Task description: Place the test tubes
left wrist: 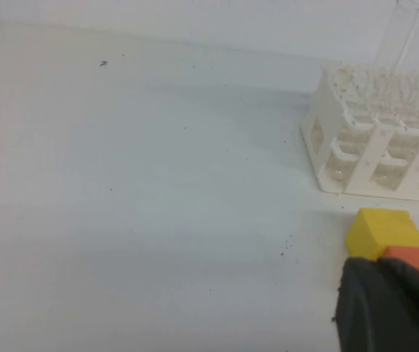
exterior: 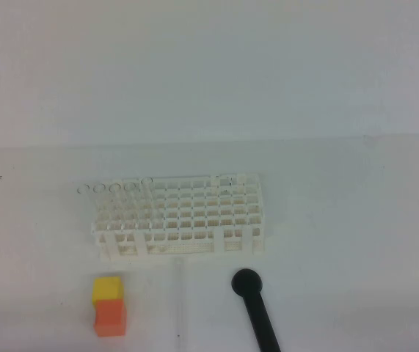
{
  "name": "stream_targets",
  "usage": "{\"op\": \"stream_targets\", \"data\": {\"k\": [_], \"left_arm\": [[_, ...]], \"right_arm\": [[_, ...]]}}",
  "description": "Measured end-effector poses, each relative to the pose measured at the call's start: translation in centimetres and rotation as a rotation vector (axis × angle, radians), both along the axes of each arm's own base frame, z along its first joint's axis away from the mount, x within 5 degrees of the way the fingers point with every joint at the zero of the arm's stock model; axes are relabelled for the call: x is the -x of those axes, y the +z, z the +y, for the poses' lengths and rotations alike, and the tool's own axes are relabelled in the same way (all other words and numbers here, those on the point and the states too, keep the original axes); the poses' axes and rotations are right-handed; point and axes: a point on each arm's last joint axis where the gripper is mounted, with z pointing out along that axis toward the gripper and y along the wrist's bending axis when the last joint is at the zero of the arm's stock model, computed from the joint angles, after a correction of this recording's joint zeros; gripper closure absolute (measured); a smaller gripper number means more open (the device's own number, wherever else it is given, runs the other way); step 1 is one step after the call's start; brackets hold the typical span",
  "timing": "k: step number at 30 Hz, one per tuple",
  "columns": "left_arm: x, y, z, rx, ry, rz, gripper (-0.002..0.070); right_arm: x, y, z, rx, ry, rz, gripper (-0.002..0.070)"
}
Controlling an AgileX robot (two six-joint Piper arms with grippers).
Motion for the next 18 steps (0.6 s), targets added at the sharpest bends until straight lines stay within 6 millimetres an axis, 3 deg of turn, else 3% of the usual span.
{"op": "stream_targets", "data": {"k": [7,11,18], "left_arm": [[-0.1,0.2,0.2,-0.058,0.007,-0.028,0.0676],[-0.2,1.3,0.2,-0.033,0.022,-0.151,0.0676],[0.0,4.5,0.6,0.042,0.068,-0.502,0.0675]], "right_arm": [[0.0,0.0,0.0,0.007,0.0,0.0,0.0678],[-0.1,0.2,-0.1,0.008,-0.003,-0.022,0.0678],[-0.6,3.0,-0.4,-0.02,-0.045,-0.348,0.0678]]}}
